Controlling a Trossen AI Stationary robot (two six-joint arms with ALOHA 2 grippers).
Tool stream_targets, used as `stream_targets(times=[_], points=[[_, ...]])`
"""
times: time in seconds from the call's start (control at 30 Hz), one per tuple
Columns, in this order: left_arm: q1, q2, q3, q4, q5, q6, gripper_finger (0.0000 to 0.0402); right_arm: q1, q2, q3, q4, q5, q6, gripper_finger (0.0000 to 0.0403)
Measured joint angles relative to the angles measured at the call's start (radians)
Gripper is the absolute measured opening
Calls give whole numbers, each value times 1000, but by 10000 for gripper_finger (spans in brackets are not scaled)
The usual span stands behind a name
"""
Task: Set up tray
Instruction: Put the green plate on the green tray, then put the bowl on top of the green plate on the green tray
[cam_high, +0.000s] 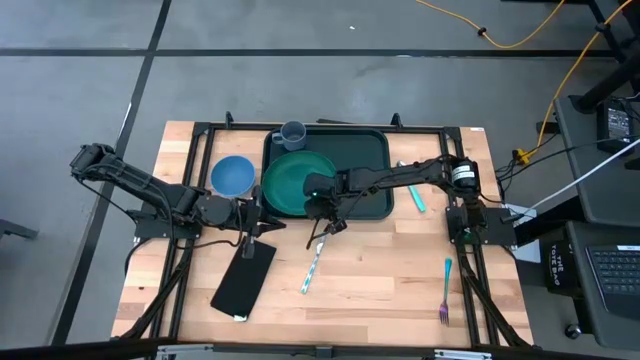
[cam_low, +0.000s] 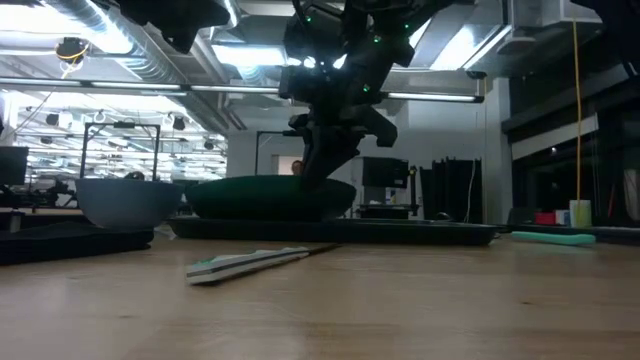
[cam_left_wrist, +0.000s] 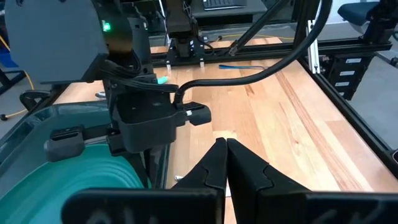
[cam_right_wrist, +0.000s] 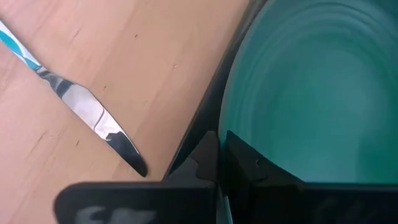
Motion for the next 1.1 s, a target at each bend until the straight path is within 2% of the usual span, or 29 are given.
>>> stream_targets(times=[0.3,0.83,0.93,1.1], points=[[0,0,0,0,0,0,5,-16,0,0,19,0,-2,45],[0,0,0,0,36,2,7,-4,-26,0,15,2,2,50],[0,0,0,0,36,3,8,-1,-69,1,-48,1,10,43],[3,0,0,0,24,21,8,-3,-195,1,-152,-2,90,7]])
